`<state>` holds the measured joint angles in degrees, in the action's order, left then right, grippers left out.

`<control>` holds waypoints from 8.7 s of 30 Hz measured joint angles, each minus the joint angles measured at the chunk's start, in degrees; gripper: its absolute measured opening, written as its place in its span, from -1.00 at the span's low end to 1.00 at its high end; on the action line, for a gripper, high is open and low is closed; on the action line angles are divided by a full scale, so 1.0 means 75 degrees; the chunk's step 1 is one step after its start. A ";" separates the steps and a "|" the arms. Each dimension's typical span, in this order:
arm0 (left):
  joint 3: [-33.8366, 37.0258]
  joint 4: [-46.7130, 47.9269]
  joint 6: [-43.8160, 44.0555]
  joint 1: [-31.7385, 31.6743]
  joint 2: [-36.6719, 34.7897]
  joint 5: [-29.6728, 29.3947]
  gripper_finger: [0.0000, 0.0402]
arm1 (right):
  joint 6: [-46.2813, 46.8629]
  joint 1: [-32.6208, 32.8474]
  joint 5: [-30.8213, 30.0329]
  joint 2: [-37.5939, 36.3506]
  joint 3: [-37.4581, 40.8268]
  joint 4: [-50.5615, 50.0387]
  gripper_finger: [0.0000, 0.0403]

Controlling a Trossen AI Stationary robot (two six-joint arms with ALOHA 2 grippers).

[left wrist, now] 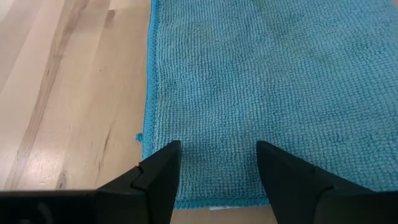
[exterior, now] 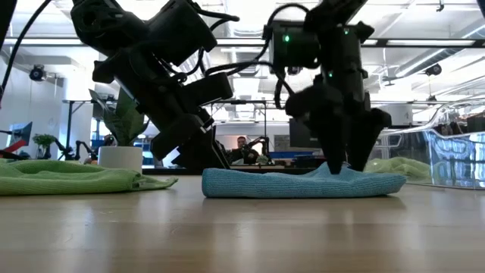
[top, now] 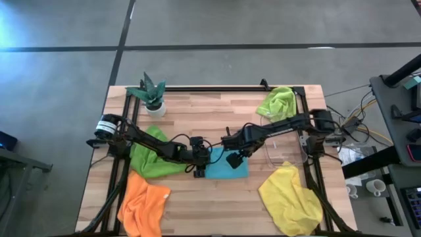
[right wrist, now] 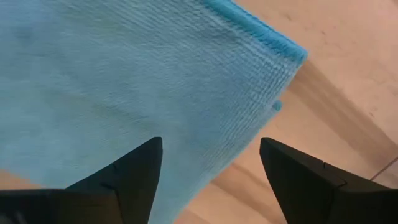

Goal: Fold microfiber towels
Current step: Put the blue microfiber cloth into the transparent bin

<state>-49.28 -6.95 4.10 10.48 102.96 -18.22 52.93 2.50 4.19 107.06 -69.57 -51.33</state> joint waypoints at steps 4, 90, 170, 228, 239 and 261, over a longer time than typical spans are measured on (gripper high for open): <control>0.0000 0.0011 -0.0003 0.0000 0.0000 0.0005 -0.03 | -0.0124 -0.0037 0.0252 0.0315 0.0065 -0.0009 0.25; -0.0568 0.1928 -0.2587 0.0597 -0.4368 0.1288 -0.03 | 0.0103 0.5909 0.0228 -0.3963 -0.0403 -0.5197 -0.94; -0.0545 0.2232 -0.1872 0.0513 -0.4648 0.0560 -0.03 | -1.4201 -0.2802 -0.2321 -0.1445 0.0851 0.1566 -0.94; -0.0125 -0.1124 -0.2197 -0.0583 -0.1912 0.0052 -0.03 | -1.8429 -0.4956 -0.5358 0.0072 0.0834 0.3309 -0.94; -0.0140 -0.1123 -0.2197 -0.0697 -0.2011 0.0050 -0.03 | -1.5868 -0.4954 -0.4181 -0.0338 -0.0390 0.1813 -0.48; -0.0123 -0.0353 -0.2041 -0.0679 -0.2451 0.0074 -0.03 | -1.0976 -0.5487 0.0852 -0.0228 -0.0366 0.0567 0.09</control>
<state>-50.20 -9.60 -11.21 5.39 84.58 -17.66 -29.39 -38.65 10.58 105.35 -72.32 -47.08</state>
